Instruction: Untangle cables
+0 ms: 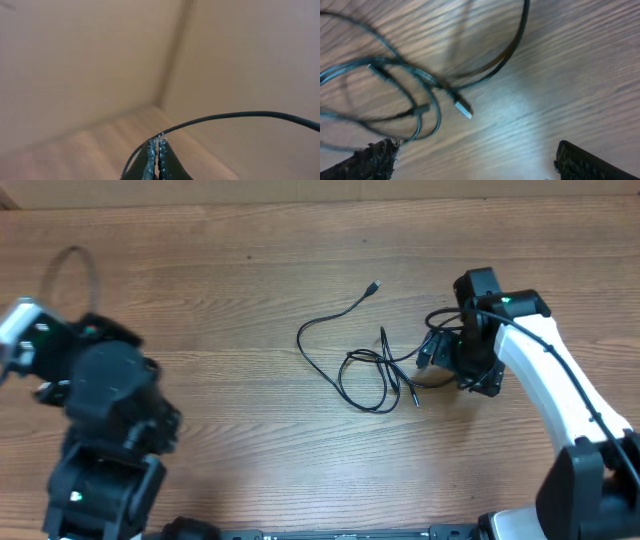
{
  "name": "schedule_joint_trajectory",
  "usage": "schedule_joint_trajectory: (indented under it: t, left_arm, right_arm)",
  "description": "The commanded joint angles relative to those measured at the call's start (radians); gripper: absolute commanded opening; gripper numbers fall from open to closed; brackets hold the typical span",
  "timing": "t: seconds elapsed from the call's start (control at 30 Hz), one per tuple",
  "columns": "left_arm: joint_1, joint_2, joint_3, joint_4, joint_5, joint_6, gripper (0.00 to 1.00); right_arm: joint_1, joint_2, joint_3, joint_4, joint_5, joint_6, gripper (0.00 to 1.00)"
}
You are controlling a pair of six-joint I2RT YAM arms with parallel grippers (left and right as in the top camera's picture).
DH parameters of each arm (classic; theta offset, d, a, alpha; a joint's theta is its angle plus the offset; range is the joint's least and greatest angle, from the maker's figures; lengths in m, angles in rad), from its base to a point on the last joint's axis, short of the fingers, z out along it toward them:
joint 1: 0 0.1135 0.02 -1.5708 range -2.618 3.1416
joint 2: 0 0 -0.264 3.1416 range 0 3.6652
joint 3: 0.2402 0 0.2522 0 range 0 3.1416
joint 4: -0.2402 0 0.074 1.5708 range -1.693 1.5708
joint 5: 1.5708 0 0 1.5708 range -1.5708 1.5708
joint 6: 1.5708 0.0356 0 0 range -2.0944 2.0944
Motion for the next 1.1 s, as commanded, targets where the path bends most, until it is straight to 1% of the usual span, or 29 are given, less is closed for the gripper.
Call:
schedule_joint_trajectory:
  t: [0.0, 0.07, 0.13, 0.27, 0.33, 0.43, 0.53, 0.6, 0.7, 0.73, 0.77, 0.87, 0.9, 0.97, 1.0, 1.07]
  left_arm:
    - [0.19, -0.009, 0.034, -0.015, 0.091, 0.123, 0.04]
    - [0.303, -0.006, 0.034, -0.062, 0.198, 0.091, 0.04]
    - [0.401, -0.001, 0.034, -0.119, 0.286, 0.011, 0.04]
    - [0.621, 0.052, 0.031, -0.274, 0.465, -0.249, 0.04]
    - [0.719, 0.103, 0.03, -0.337, 0.578, -0.357, 0.04]
    - [0.839, 0.197, 0.03, -0.393, 0.721, -0.439, 0.04]
    - [0.927, 0.292, 0.03, -0.444, 0.823, -0.468, 0.04]
    - [0.973, 0.361, 0.03, -0.491, 0.871, -0.505, 0.04]
    - [1.01, 0.451, 0.03, -0.56, 0.903, -0.575, 0.04]
    - [1.018, 0.48, 0.03, -0.58, 0.917, -0.588, 0.08]
    - [1.022, 0.504, 0.03, -0.596, 0.929, -0.595, 0.15]
    - [1.025, 0.581, 0.03, -0.614, 0.992, -0.599, 0.4]
    - [1.025, 0.61, 0.03, -0.615, 1.023, -0.599, 0.6]
    - [1.026, 0.642, 0.03, -0.615, 1.059, -0.599, 0.94]
    - [1.026, 0.664, 0.03, -0.615, 1.084, -0.599, 1.0]
    - [1.026, 0.679, 0.03, -0.616, 1.101, -0.599, 1.0]
  right_arm:
    - [0.04, -0.1, -0.002, -0.017, -0.009, 0.032, 1.0]
    - [0.064, -0.131, -0.002, -0.024, -0.009, 0.036, 1.0]
    - [0.088, -0.156, -0.002, -0.035, -0.021, 0.048, 1.0]
    - [0.154, -0.198, -0.002, -0.048, -0.05, 0.049, 1.0]
    - [0.185, -0.208, -0.002, -0.053, -0.05, 0.052, 1.0]
    - [0.222, -0.211, -0.002, -0.064, -0.05, 0.052, 1.0]
    - [0.249, -0.21, -0.002, -0.068, -0.05, 0.052, 1.0]
    - [0.258, -0.21, -0.002, -0.064, -0.05, 0.056, 1.0]
    - [0.258, -0.21, -0.002, -0.06, -0.049, 0.079, 1.0]
    - [0.258, -0.21, -0.002, -0.054, -0.05, 0.079, 1.0]
    - [0.258, -0.21, -0.002, -0.048, -0.049, 0.079, 1.0]
    - [0.258, -0.21, -0.002, -0.029, -0.05, 0.079, 1.0]
    - [0.258, -0.21, -0.002, -0.026, -0.05, 0.079, 1.0]
    - [0.258, -0.21, -0.002, -0.026, -0.05, 0.078, 1.0]
    - [0.258, -0.21, -0.002, -0.028, -0.05, 0.078, 1.0]
    - [0.258, -0.21, -0.002, -0.029, -0.05, 0.078, 1.0]
